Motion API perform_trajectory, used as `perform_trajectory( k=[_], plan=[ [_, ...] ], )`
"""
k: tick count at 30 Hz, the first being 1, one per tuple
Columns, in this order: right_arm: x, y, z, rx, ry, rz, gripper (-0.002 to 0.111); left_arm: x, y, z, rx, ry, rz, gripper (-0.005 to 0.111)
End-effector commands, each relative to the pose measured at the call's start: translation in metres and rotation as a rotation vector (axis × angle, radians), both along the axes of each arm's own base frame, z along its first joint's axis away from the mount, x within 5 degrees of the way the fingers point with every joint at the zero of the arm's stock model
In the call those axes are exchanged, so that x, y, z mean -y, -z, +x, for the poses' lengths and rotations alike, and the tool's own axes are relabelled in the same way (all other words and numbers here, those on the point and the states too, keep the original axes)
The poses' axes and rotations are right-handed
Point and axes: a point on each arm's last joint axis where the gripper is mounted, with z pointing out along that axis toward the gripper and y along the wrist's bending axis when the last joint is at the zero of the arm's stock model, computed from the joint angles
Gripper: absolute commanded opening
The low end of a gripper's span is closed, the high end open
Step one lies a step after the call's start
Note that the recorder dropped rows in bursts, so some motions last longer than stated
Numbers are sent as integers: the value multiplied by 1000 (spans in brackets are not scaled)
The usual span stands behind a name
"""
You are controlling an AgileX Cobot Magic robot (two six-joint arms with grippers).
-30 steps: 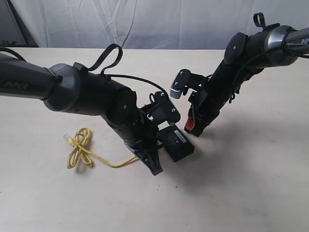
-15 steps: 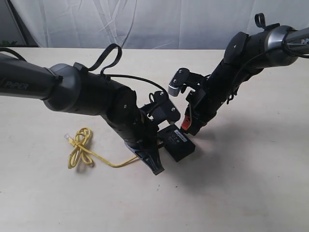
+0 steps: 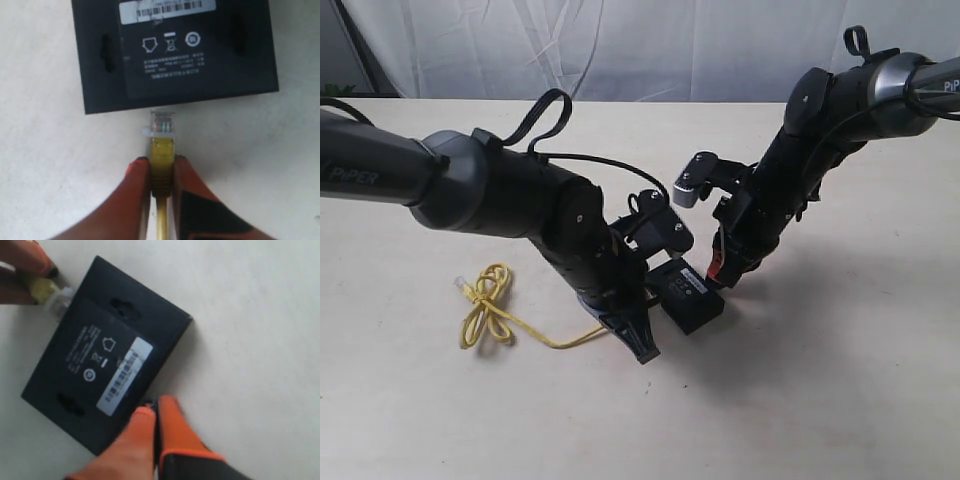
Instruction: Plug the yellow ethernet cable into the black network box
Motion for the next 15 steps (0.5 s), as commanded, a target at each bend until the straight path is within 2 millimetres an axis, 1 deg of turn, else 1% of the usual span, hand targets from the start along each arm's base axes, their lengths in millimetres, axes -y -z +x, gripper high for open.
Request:
perform_trajectory(
  k=[1, 9, 15],
  plan=[
    [-1, 0, 0, -18, 33, 30, -1, 0, 4, -8, -84, -27, 15, 0],
    [-4, -2, -2, -49, 54, 65, -1, 2, 3, -9, -102, -62, -18, 0],
    [-4, -2, -2, -56, 52, 66, -1, 3, 3, -7, -84, -65, -30, 0]
  ],
)
